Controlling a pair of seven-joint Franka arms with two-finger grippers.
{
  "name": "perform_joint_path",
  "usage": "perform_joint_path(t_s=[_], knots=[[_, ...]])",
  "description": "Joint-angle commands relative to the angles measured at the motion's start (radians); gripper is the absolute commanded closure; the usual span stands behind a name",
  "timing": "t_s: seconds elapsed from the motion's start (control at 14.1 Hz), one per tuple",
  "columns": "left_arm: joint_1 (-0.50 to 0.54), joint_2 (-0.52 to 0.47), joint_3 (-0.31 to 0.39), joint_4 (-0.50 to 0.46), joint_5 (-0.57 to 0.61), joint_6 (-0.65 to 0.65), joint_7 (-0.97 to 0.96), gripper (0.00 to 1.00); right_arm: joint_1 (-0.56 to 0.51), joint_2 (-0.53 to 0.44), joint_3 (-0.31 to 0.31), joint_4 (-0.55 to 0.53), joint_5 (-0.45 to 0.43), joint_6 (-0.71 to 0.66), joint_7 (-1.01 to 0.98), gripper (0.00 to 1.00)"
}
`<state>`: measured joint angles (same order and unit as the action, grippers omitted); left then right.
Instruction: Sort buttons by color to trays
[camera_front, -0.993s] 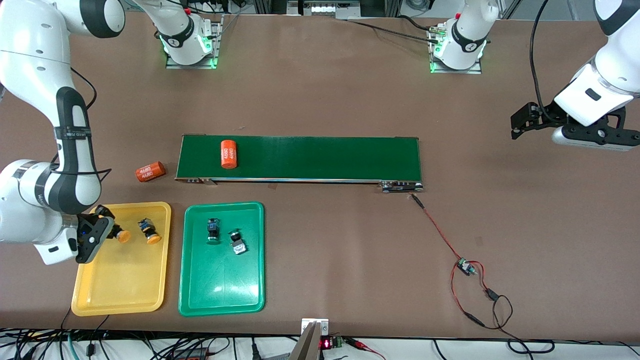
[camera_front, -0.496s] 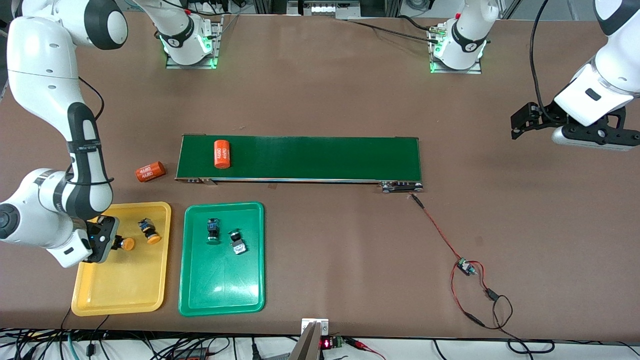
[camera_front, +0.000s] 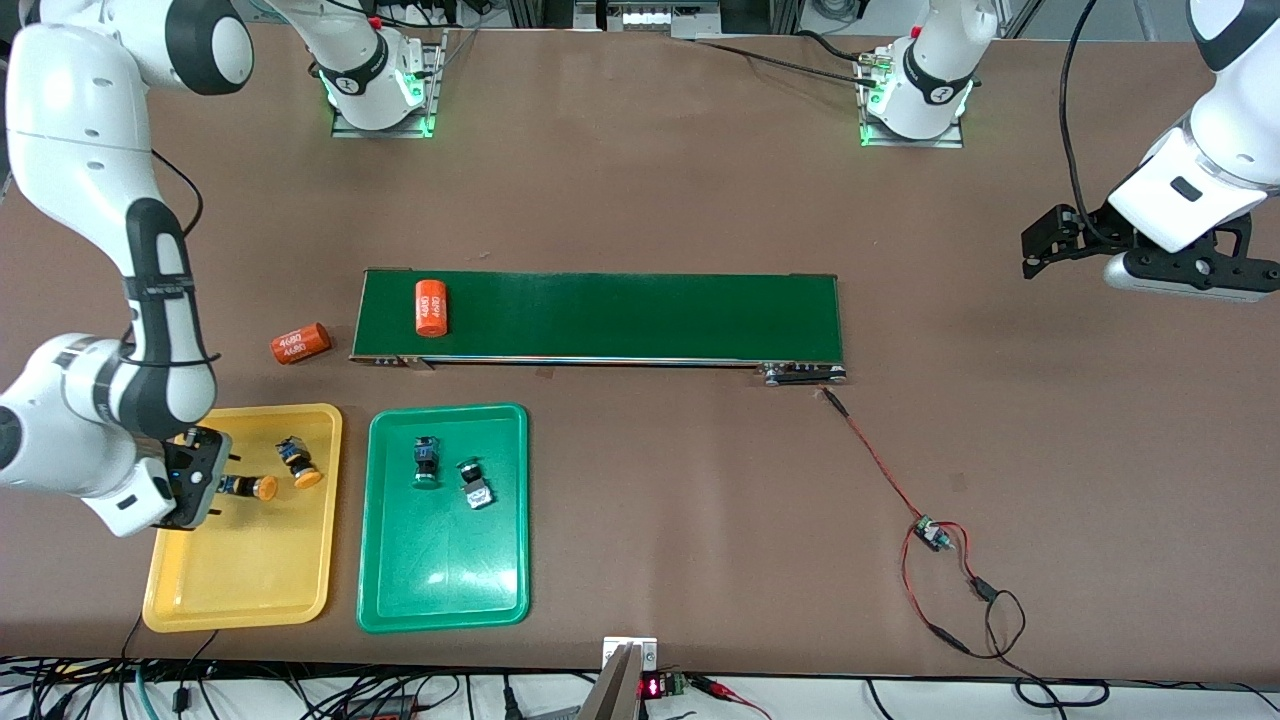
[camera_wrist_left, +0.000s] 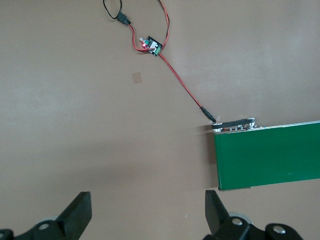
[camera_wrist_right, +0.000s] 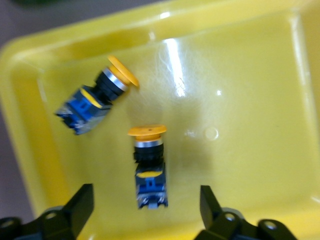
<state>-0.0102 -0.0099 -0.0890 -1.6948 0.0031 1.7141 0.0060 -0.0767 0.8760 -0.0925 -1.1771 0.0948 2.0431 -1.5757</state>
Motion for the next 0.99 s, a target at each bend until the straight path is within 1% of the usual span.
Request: perform_joint_path(t_s=[0.0, 0.28, 0.43, 0.71, 0.92], knots=[[-0.001, -0.002, -0.002, 0.018, 0.025, -0.024, 0.008, 0.0, 0.0, -0.129, 0.014, -0.018, 0.008, -0.127, 0.063, 0.0], [-0.001, -0.002, -0.002, 0.018, 0.025, -0.039, 0.008, 0.0, 0.058, -0.276, 0.016, -0.018, 0.008, -0.245, 0.239, 0.0], [-0.001, -0.002, -0.003, 0.018, 0.025, -0.039, 0.008, 0.0, 0.099, -0.331, 0.016, -0.018, 0.01, -0.322, 0.397, 0.0], [-0.001, -0.002, -0.002, 0.018, 0.025, -0.039, 0.008, 0.0, 0.192, -0.42, 0.016, -0.019, 0.011, -0.382, 0.633, 0.0], [-0.001, -0.002, -0.002, 0.018, 0.025, -0.039, 0.009, 0.0, 0.256, -0.465, 0.016, -0.022, 0.013, -0.519, 0.871, 0.0]])
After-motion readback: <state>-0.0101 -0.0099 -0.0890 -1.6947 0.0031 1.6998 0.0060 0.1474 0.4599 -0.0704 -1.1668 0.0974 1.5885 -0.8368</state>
